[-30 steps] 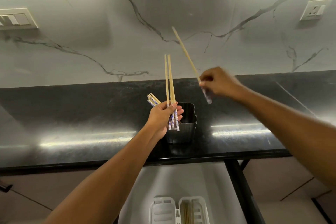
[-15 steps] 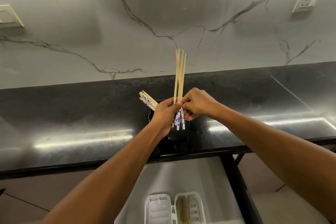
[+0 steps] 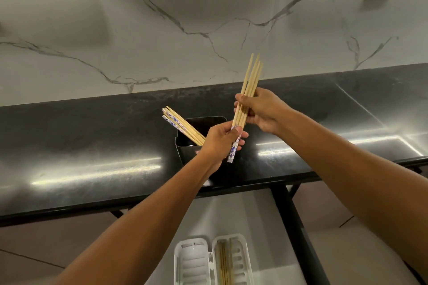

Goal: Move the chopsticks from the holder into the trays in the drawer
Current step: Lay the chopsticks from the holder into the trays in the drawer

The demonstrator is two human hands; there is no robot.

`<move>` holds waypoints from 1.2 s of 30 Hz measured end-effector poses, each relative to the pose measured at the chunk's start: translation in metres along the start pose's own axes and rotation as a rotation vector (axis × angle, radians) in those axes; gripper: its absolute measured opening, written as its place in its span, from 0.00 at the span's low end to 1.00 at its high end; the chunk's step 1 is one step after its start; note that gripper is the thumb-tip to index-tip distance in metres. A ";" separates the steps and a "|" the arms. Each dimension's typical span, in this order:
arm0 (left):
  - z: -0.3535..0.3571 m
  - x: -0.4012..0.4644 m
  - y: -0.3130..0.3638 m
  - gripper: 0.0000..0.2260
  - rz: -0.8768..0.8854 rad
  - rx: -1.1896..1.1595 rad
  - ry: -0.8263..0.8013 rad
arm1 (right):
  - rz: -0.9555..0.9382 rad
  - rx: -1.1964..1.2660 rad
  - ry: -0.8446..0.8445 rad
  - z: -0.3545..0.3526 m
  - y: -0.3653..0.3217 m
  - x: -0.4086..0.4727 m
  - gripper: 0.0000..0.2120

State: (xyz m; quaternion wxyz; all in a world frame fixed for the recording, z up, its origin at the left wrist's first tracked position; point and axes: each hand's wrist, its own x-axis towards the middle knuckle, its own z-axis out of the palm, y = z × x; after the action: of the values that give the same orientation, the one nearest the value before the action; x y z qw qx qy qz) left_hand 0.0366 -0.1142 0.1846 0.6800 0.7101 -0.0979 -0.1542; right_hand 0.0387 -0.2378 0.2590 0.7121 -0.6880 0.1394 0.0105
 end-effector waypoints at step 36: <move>0.066 0.034 -0.105 0.07 0.310 0.562 0.059 | -0.245 -0.109 0.076 -0.044 0.130 0.019 0.08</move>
State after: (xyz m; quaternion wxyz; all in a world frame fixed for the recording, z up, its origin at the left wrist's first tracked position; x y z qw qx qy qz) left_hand 0.0375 -0.1819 0.0755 0.4751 0.8510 -0.2238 0.0047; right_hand 0.0218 -0.2779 0.1272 0.6637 -0.7376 0.0804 -0.0950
